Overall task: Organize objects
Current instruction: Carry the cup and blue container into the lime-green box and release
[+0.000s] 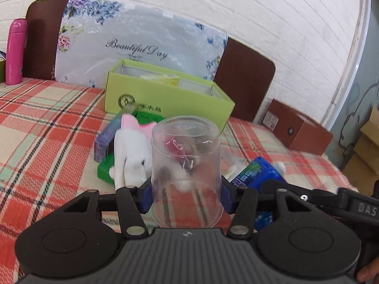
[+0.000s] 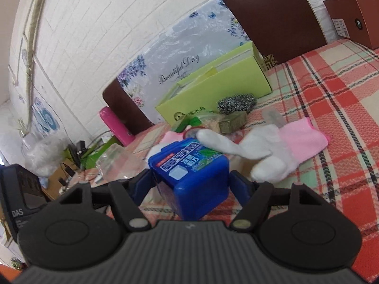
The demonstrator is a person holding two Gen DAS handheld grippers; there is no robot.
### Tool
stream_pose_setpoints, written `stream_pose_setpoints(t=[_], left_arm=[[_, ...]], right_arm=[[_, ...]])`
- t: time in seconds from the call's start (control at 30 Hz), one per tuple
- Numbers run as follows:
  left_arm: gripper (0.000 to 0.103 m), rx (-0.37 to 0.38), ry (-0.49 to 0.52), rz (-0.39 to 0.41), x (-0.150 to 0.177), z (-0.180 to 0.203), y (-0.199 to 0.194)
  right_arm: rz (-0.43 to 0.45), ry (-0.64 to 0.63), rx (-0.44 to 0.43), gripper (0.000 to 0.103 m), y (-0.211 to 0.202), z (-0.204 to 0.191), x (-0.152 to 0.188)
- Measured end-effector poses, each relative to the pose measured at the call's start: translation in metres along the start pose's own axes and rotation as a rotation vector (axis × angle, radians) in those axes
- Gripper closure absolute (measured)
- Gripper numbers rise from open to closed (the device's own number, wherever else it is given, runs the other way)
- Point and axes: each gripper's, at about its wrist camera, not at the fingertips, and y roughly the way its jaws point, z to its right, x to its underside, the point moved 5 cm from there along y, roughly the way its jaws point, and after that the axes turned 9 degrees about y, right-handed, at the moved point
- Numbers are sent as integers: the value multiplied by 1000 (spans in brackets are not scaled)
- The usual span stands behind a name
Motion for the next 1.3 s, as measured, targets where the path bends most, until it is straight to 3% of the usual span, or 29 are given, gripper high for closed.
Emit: stream_pose_setpoints(t=[0.13,0.37,0.6,0.83,1.0,1.23,1.27,1.3], left_arm=[[46,-10,-16,47,-21,-5,-3],[46,-1,-20,118,-74,-10,8],[45,-23,43,144,-136,-10,54],[45,48,76,63,-181,-10,134],[45,62,87,-30,-185,-13,190],[42,-22,108,-68,-181,-34,231],[37,-43,118,-61,-180,-37,236],[27,-73,139,-46,-180,-41,240]], right_arm=[[69,-49,-17,32,-1,-15,-21],[212,-224,131,32,15,-29,-65],[330,-444,286,32,65,-32,-107],[320,-480,349,32,131,-4,-151],[306,-508,385,32,162,15,-171],[277,-556,380,31,196,26,-178],[278,-568,375,31,200,27,-177],[260,-592,371,19,207,27,-175]])
